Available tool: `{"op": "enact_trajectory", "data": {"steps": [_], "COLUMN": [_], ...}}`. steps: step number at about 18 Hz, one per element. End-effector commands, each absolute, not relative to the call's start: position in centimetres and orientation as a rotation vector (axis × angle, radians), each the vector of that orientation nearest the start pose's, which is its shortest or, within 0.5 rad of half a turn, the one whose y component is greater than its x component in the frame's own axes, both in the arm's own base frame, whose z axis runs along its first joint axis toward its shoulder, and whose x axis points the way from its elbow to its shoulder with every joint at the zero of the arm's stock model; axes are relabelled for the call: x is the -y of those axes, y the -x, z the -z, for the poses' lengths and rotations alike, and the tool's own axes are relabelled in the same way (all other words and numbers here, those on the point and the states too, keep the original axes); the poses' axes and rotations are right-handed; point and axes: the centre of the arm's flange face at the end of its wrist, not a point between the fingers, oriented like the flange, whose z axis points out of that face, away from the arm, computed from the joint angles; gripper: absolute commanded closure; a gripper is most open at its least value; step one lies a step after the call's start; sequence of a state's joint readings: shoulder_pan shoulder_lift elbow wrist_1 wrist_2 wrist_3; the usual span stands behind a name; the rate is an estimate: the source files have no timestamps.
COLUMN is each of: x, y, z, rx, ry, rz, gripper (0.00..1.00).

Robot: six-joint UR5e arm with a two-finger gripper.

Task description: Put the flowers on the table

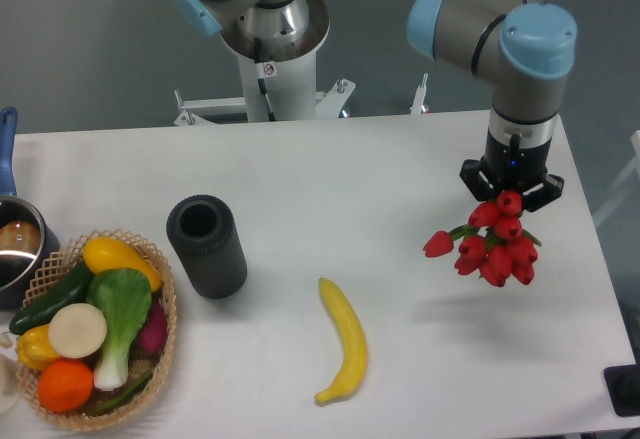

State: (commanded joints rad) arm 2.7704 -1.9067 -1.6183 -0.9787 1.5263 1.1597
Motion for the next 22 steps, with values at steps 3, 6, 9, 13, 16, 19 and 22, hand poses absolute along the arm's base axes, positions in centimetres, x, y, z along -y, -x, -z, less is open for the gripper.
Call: {"op": "enact_trajectory", "data": {"steps": [3, 6, 9, 13, 16, 19, 22], "x": [-36.3, -36.5, -38.0, -37.8, -37.6, -37.6, -36.8], "y": [52.7, 52.9, 52.4, 51.8, 51.4, 51.8, 52.6], "z": [-33.1, -31.7, -29.9, -28.7, -28.3, -28.9, -29.5], "rx": [0.034, 0.037, -0.004, -0.011, -0.006, 0.005, 0.018], "ry": [3.019, 3.045, 3.066, 3.073, 3.074, 3.055, 3.033], "rz": [-0.248, -0.230, -0.195, -0.147, -0.163, -0.224, -0.277], "gripper": [1.00, 1.00, 0.87, 0.15, 0.00, 0.00, 0.00]}}
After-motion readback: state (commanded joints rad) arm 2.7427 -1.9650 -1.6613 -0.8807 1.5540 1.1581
